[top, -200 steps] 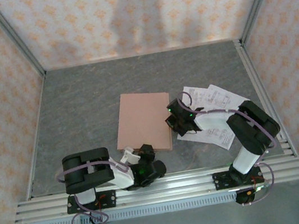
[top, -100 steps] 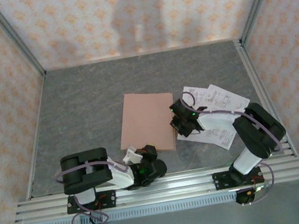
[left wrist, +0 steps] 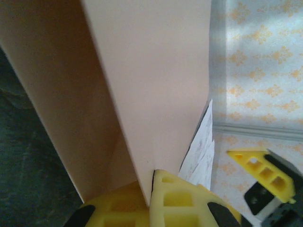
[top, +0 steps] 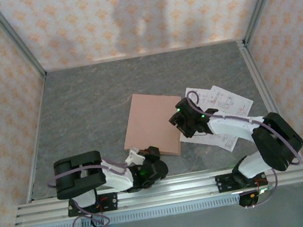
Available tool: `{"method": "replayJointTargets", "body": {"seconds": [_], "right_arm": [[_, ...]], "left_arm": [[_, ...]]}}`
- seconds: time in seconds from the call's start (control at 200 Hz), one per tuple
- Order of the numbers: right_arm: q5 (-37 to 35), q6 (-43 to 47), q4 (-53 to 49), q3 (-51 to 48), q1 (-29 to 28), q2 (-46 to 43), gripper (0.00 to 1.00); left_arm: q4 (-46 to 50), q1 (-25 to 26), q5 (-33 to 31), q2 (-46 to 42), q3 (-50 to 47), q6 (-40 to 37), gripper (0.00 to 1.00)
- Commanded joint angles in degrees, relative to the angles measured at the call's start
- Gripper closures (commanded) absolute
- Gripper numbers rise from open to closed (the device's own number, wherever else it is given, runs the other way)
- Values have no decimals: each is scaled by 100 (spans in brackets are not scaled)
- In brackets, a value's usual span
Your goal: Put the files into the folder
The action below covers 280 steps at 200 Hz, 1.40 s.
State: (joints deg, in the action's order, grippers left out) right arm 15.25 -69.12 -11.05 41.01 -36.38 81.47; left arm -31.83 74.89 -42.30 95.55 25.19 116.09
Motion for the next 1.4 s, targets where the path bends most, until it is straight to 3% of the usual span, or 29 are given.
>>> {"method": "replayJointTargets", "body": {"seconds": [0.0, 0.295, 1.151, 1.296, 1.396], "right_arm": [[166, 198, 264, -232, 94, -92, 40], [546, 420, 932, -554, 272, -333, 29], [913, 319, 1989, -994, 272, -52, 32], [947, 417, 2161, -977, 270, -1, 36], [921, 417, 2251, -973, 271, 4, 50]], "left_arm": [[403, 47, 3, -238, -62, 2920, 100], [761, 43, -23, -759, -119, 2824, 100], [699, 43, 54, -945, -102, 2649, 100], [752, 43, 90, -993, -94, 2638, 100], [879, 42, 132, -1042, -78, 2636, 100]]}}
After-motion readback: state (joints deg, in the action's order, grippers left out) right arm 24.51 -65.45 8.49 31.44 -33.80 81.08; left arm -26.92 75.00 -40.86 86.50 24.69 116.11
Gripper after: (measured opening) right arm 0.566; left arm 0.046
